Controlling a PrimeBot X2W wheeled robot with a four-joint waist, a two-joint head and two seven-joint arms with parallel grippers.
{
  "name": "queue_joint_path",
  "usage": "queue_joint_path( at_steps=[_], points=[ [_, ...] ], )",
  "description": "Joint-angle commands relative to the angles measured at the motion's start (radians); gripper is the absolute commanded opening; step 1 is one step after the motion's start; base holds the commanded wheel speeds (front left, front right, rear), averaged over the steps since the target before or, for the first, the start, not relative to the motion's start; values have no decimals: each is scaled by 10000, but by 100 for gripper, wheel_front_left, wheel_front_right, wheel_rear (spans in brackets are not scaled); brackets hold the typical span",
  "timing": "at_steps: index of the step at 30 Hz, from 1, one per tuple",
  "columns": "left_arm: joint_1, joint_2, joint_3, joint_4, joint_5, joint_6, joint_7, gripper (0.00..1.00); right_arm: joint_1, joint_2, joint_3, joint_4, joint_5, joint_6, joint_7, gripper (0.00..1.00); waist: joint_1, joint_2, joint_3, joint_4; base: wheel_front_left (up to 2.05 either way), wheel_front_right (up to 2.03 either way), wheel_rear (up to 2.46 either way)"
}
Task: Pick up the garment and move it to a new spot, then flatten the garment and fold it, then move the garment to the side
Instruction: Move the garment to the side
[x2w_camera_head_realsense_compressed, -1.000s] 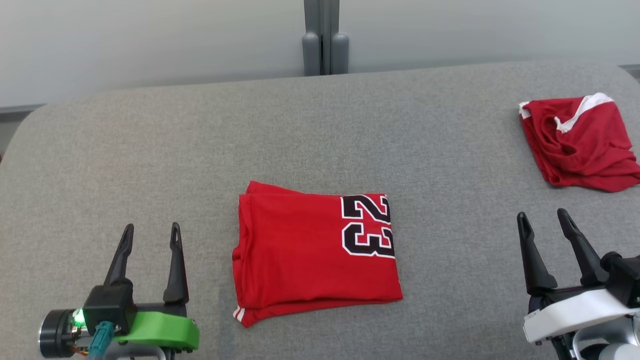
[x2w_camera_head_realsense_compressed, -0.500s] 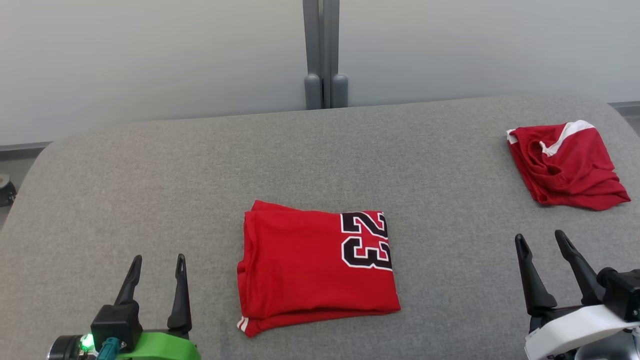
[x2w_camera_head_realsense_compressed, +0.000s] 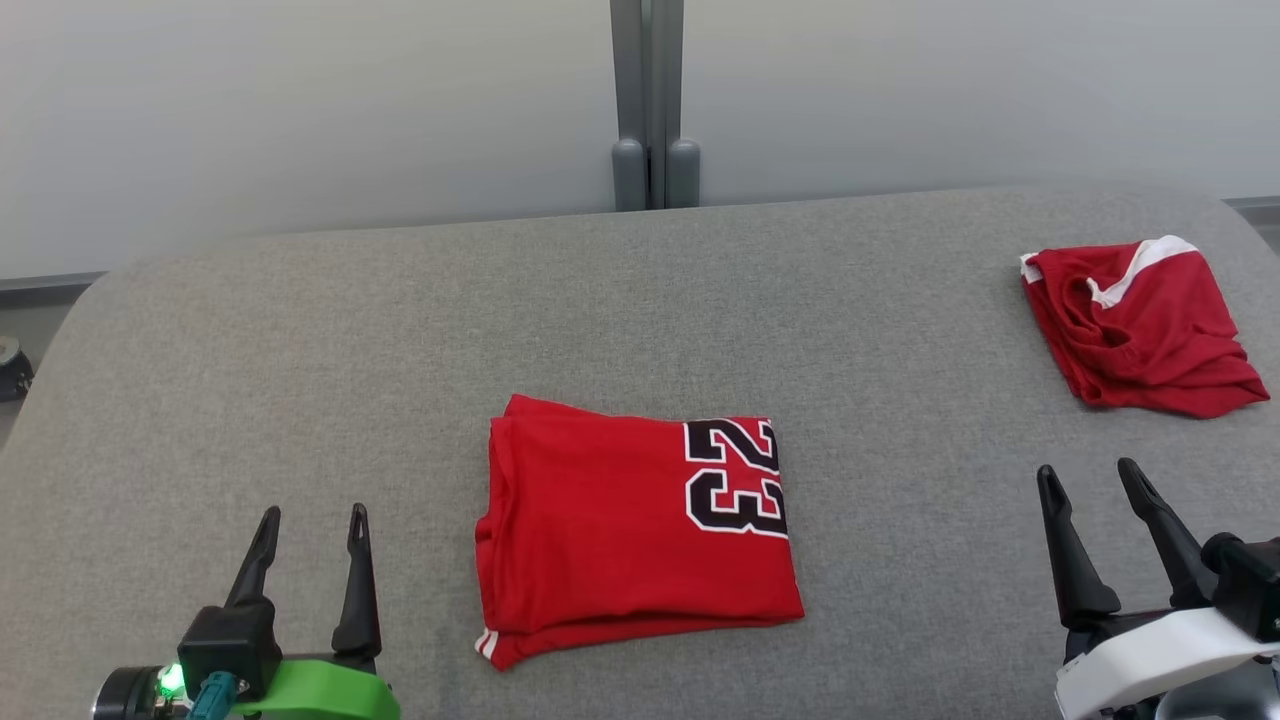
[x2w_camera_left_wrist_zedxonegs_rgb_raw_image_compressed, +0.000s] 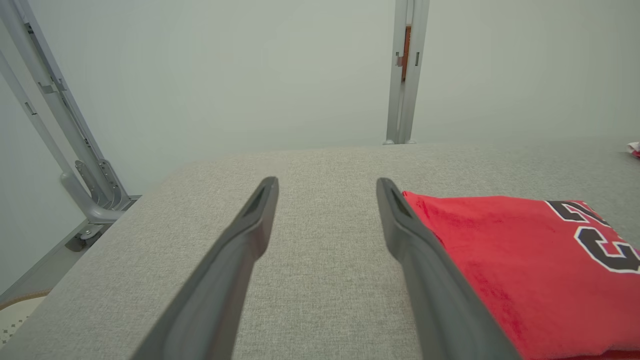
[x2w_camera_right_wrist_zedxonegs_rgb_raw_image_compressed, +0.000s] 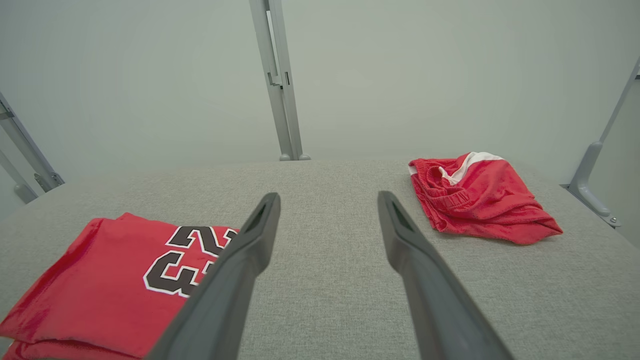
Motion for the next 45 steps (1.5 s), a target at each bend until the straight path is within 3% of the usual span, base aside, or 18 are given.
queue_joint_path(
  at_steps=[1,6,10,15,26,27,29,37,45],
  points=[
    [-237,5,40,-79,17,40,-39,100,-60,14,-17,-10,-38,4,61,100,1,0,213,54,0,0,0],
    [-906,-46,63,-371,276,-67,-93,100,-583,-181,269,239,96,4,120,100,1,0,1215,297,0,0,0],
    [-1618,-197,5,-623,465,-154,-140,100,-1303,-321,1075,936,304,2,112,100,1,0,2073,611,0,0,0],
    [-2344,-496,-50,-684,717,-335,-184,100,-2357,-268,2422,2515,642,2,-24,100,1,0,2782,1008,0,0,0],
    [-2748,-1150,224,-512,1154,-838,-176,100,-3831,250,3775,6107,1469,2,-488,100,1,0,3076,1494,0,0,0],
    [-2731,-1194,275,-493,1200,-881,-176,100,-3912,214,3936,6258,1575,4,-516,49,1,0,3075,1491,0,0,0],
    [-2682,-1254,358,-462,1293,-944,-177,100,-4035,107,4153,6405,1727,4,-603,0,1,0,3065,1456,0,0,0],
    [-2507,-1291,623,-493,1670,-1205,-176,100,-3787,-1022,4074,5524,1940,-7,-1620,0,1,0,2982,876,0,0,0],
    [-2827,-1360,584,-804,1991,-1525,-177,100,-3598,-2150,2175,4500,1657,-4,-1618,0,1,0,3557,-343,0,0,0]
  ],
)
